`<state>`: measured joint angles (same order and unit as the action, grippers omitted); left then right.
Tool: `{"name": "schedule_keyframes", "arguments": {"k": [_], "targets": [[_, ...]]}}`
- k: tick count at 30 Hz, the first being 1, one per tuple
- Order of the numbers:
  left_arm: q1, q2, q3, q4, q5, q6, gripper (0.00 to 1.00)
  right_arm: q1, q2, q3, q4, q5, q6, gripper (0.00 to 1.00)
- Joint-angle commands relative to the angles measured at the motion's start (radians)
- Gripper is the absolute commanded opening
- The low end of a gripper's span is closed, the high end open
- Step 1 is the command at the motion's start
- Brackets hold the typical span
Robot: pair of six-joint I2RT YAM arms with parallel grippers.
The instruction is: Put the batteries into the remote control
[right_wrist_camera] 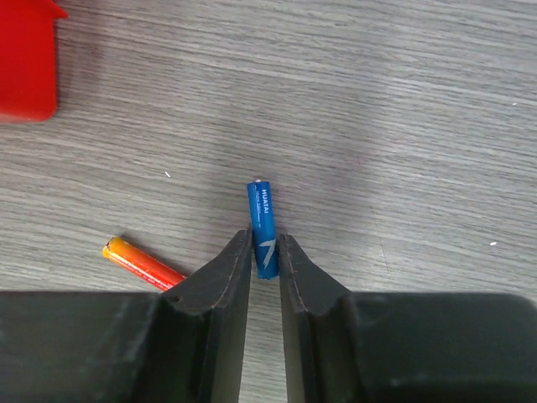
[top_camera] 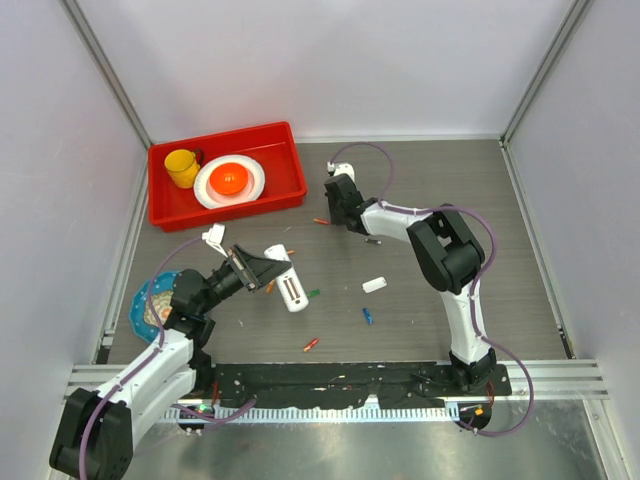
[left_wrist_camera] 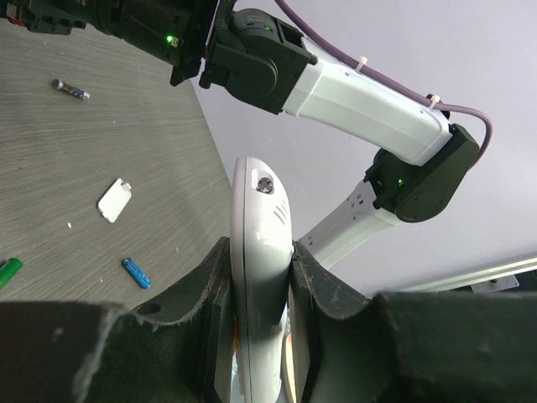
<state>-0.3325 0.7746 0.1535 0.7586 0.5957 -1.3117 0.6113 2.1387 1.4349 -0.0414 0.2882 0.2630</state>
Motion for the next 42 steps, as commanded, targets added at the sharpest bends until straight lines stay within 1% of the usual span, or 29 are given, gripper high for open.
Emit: {"name": "schedule_keyframes", "arguments": {"k": [1,6,9,11,13,16,17,18,19,20,22,23,25,26,27,28,29,30,31,34,38,42], "targets": [[0.006,-0.018,-0.002,0.036,0.004,-0.011,0.0,0.011,0.018,0.024,-0.051,0.071,-0.03,0.23],[0.004,-0.028,-0.006,0.036,0.004,-0.012,0.0,0.011,0.017,0.019,-0.066,0.077,-0.024,0.18],[0.004,-0.032,-0.008,0.031,0.004,-0.014,0.0,0.011,0.009,0.015,-0.068,0.077,-0.016,0.1],[0.004,-0.035,-0.011,0.03,0.006,-0.012,0.0,0.011,-0.019,0.004,-0.068,0.094,-0.007,0.01],[0.006,-0.038,-0.009,0.028,0.001,-0.012,0.0,0.011,-0.06,-0.011,-0.055,0.097,0.011,0.01],[0.004,-0.035,-0.005,0.028,-0.005,-0.008,0.0,0.011,-0.17,-0.06,-0.034,0.033,0.012,0.01],[0.004,-0.032,0.001,0.028,-0.005,-0.006,0.0,0.013,-0.198,-0.088,-0.031,-0.071,-0.002,0.01],[0.004,-0.032,0.006,0.024,-0.004,-0.001,0.0,0.015,-0.256,-0.103,-0.031,-0.127,-0.022,0.01],[0.004,-0.032,0.009,0.021,-0.001,0.002,0.0,0.018,-0.284,-0.123,-0.032,-0.171,-0.054,0.01],[0.004,-0.035,0.015,0.016,0.0,0.005,0.0,0.034,-0.318,-0.178,-0.031,-0.205,-0.127,0.01],[0.004,-0.04,0.018,0.015,0.0,0.008,0.0,0.073,-0.428,-0.262,0.026,-0.209,-0.23,0.01],[0.003,-0.043,0.018,0.018,0.0,0.008,0.0,0.106,-0.465,-0.369,0.07,-0.201,-0.333,0.01],[0.003,-0.044,0.017,0.021,-0.001,0.006,0.0,0.122,-0.554,-0.48,0.17,-0.221,-0.425,0.01],[0.0,-0.047,0.015,0.028,-0.002,0.008,0.0,0.125,-0.577,-0.578,0.196,-0.245,-0.526,0.01],[-0.006,-0.046,0.015,0.028,-0.002,0.008,0.0,0.127,-0.604,-0.625,0.215,-0.32,-0.58,0.01],[-0.011,-0.046,0.015,0.034,-0.001,0.008,0.0,0.127,-0.649,-0.701,0.234,-0.348,-0.656,0.01],[-0.016,-0.044,0.015,0.042,0.0,0.008,0.0,0.127,-0.672,-0.732,0.241,-0.374,-0.713,0.01],[-0.022,-0.046,0.015,0.044,0.001,0.008,0.0,0.13,-0.69,-0.755,0.236,-0.398,-0.823,0.01],[-0.023,-0.046,0.015,0.047,0.001,0.008,0.0,0.13,-0.715,-0.781,0.221,-0.402,-0.856,0.01],[-0.033,-0.052,0.012,0.053,0.001,0.011,0.0,0.114,-0.718,-0.766,0.174,-0.377,-0.901,0.01],[-0.037,-0.061,-0.002,0.067,-0.004,0.011,0.0,0.093,-0.669,-0.719,0.072,-0.441,-0.949,0.01],[-0.037,-0.07,-0.014,0.071,-0.008,0.003,0.0,0.084,-0.625,-0.696,0.078,-0.503,-0.956,0.01]]}}
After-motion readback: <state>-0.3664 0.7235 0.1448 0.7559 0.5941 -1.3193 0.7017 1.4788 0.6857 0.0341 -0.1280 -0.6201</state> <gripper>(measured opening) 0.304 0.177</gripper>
